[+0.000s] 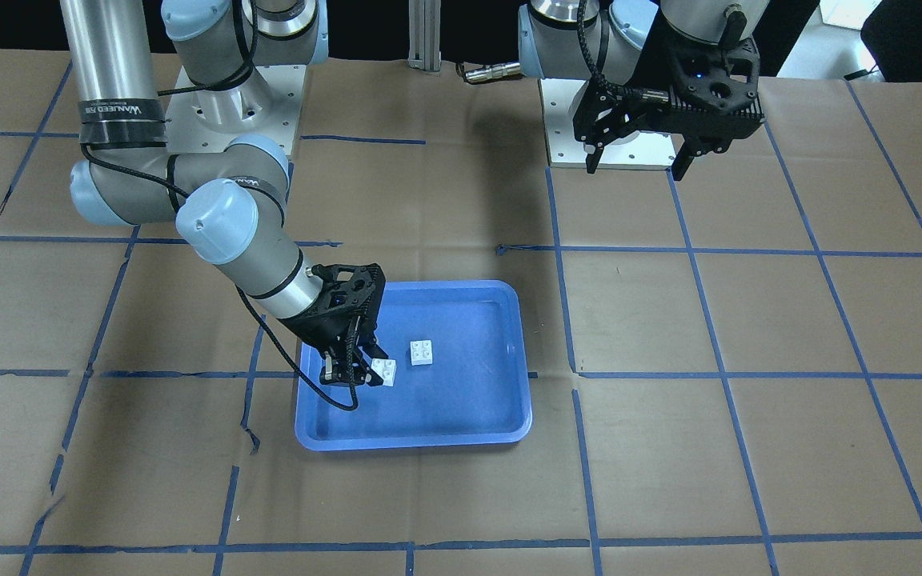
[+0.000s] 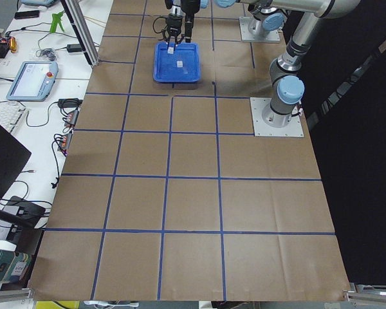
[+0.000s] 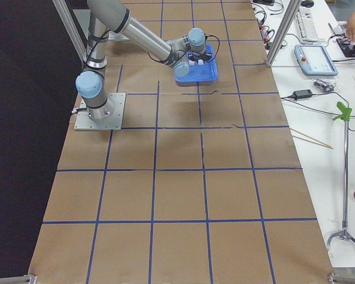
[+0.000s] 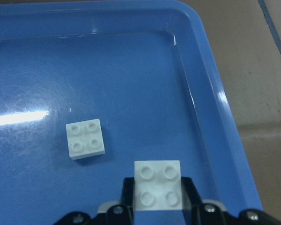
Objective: Assemble white blocks and place on blue tray
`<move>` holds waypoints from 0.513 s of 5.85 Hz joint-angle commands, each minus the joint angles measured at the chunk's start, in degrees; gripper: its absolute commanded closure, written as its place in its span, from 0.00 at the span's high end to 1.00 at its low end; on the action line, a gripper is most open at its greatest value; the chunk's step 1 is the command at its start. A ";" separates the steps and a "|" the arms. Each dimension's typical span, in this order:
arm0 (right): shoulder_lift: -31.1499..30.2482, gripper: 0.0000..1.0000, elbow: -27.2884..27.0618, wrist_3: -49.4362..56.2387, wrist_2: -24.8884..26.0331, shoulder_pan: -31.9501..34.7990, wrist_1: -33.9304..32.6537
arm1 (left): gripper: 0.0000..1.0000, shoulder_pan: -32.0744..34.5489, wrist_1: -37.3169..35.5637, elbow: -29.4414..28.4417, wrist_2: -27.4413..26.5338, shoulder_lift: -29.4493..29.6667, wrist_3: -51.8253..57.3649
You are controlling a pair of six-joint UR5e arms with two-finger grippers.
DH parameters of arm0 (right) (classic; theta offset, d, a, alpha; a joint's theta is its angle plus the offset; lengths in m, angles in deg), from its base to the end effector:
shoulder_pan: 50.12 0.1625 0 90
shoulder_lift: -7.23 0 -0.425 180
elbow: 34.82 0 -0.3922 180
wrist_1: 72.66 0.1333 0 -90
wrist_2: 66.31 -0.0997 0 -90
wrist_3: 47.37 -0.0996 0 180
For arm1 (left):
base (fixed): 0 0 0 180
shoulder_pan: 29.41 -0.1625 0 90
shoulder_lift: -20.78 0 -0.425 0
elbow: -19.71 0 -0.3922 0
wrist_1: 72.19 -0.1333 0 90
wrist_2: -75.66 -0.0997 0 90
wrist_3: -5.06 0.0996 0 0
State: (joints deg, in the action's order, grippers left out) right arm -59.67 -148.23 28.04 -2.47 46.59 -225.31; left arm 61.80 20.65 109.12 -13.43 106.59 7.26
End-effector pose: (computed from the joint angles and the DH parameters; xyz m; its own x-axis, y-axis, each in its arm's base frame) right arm 0.2411 -0.5328 0.2107 -0.1123 -0.9803 0.1623 -0.8771 0.0210 -0.4799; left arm -0.1446 -0.4598 0.5229 -0.9981 0.0600 0.0146 0.0595 0.9976 -0.0344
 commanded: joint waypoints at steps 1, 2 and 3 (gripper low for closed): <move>0.36 0.26 -2.25 3.33 -0.02 0.06 -1.42 | 0.99 -0.07 0.07 -0.12 0.06 -0.12 0.00; 0.63 0.26 -2.78 3.08 -0.11 0.14 -1.25 | 0.99 -0.07 0.07 -0.03 -0.03 -0.12 0.09; 2.02 0.26 -2.87 2.56 -0.20 0.14 -1.25 | 0.99 -0.15 0.07 -0.03 -0.12 -0.21 0.18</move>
State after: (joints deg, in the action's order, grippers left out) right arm -58.71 -150.83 30.88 -2.59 46.72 -226.58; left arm 61.70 20.71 109.07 -13.47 106.44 7.35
